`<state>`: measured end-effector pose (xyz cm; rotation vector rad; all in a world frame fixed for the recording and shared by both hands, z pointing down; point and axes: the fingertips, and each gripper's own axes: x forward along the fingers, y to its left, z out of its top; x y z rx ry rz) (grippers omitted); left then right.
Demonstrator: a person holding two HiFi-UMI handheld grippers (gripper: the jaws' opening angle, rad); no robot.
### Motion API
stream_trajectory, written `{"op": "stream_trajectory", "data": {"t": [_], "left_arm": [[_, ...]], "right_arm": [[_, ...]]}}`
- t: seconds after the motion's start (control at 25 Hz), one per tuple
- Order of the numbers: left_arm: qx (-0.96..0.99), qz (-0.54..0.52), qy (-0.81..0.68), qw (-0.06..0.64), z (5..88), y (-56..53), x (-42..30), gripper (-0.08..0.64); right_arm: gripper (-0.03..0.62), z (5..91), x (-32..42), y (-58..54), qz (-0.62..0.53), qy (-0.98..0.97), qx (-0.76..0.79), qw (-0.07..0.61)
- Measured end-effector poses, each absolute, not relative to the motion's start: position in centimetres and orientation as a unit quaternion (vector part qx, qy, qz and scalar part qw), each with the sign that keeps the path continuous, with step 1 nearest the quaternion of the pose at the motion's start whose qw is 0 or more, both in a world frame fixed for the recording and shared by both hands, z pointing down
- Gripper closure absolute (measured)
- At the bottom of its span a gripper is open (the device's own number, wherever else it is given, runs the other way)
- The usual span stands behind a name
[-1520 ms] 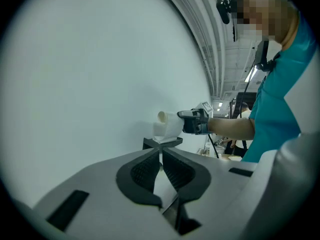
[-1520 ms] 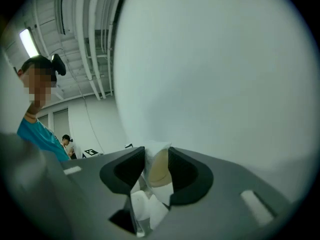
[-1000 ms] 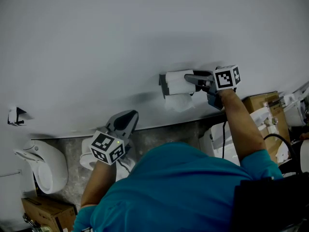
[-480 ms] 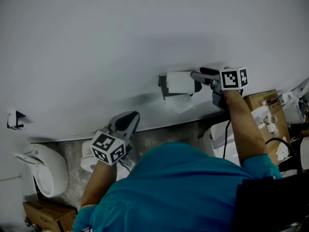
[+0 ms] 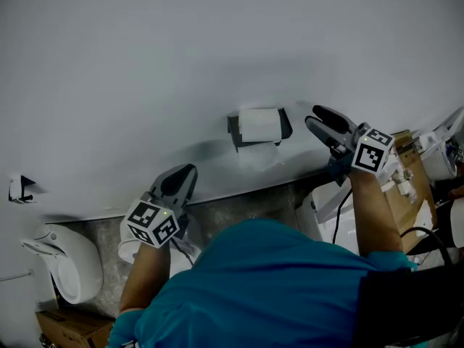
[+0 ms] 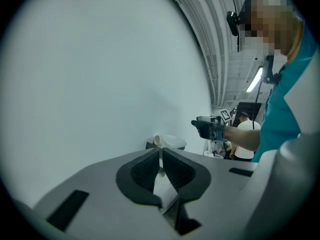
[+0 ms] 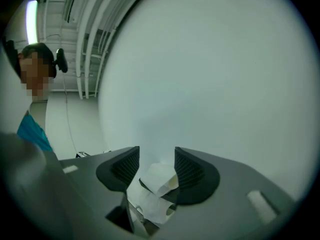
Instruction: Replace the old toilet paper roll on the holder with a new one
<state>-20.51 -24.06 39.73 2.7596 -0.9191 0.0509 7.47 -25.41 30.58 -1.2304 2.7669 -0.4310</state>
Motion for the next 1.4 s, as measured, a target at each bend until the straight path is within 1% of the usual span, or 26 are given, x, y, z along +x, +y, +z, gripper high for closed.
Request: {"op": "stream_trajectory", "data": {"t": [0.08, 0.24, 0.36, 0.44, 0.56, 0.68, 0.88, 1.4], "left_arm": [[0.942, 0.010, -0.315, 0.119, 39.7, -23.8, -20.1, 0.534], [0.937, 0.007, -0.329, 0.121, 40.1, -23.2, -19.1, 0.534], [0.930, -0.001, -0.345, 0.128, 40.5, -22.4, -18.2, 0.534], [0.924, -0.007, -0.358, 0.131, 40.9, -21.8, -17.5, 0.536], [0.915, -0.016, -0.378, 0.144, 41.8, -21.0, -16.6, 0.551], [0.907, -0.026, -0.390, 0.157, 42.6, -20.2, -15.6, 0.551], [0.896, -0.042, -0.409, 0.168, 43.0, -19.2, -15.0, 0.551], [0.901, -0.041, -0.405, 0.147, 42.0, -19.4, -14.5, 0.552]], "right_arm": [[0.425, 30.9, 7.6, -23.8, -0.115, 0.911, -0.393, 0.049], [0.498, 33.5, 8.0, -21.8, -0.078, 0.916, -0.390, 0.044], [0.557, 36.0, 8.9, -21.0, -0.095, 0.916, -0.386, 0.056], [0.589, 37.7, 9.3, -20.8, -0.110, 0.917, -0.380, 0.050], [0.589, 39.9, 9.2, -20.4, -0.118, 0.925, -0.361, 0.026], [0.589, 41.3, 9.0, -20.2, -0.117, 0.932, -0.343, 0.009], [0.591, 42.0, 8.8, -19.8, -0.116, 0.940, -0.321, -0.001], [0.591, 40.9, 8.7, -19.9, -0.099, 0.943, -0.318, -0.009]]}}
